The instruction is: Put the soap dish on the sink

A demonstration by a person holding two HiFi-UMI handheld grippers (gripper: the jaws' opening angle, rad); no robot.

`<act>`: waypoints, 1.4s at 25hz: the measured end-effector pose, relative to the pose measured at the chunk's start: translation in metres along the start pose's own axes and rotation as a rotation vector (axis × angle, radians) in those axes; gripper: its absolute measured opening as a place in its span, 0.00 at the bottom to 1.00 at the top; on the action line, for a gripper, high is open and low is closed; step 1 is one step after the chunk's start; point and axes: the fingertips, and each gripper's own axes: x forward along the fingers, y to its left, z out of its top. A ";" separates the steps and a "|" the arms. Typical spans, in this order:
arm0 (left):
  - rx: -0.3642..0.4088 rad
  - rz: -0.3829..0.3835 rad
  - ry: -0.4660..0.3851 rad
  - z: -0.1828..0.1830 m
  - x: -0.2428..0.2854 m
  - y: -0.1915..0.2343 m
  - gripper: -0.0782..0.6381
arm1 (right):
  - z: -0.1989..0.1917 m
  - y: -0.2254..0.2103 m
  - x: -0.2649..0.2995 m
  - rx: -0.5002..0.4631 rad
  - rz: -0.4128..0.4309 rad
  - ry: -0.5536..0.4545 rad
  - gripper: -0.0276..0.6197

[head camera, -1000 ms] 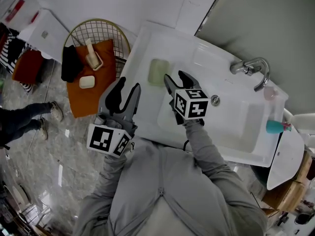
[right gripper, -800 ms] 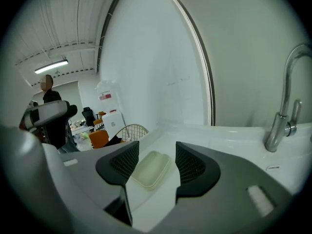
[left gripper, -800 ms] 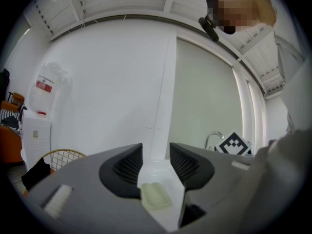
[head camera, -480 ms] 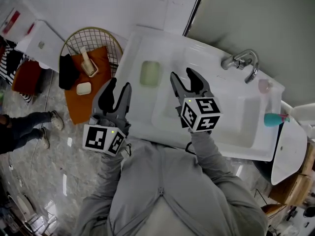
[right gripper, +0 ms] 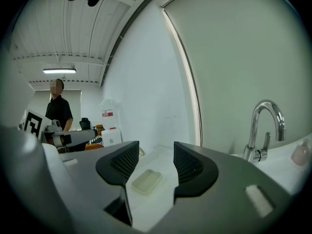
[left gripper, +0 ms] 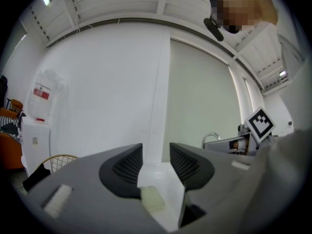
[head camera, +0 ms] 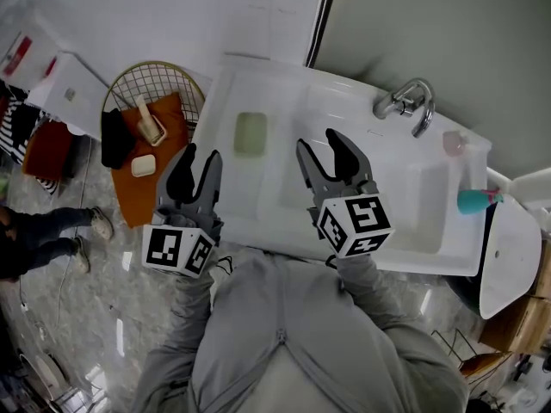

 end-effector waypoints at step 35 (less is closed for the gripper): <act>0.029 0.058 -0.016 0.010 -0.027 -0.020 0.37 | -0.003 0.009 -0.035 -0.066 0.028 -0.023 0.34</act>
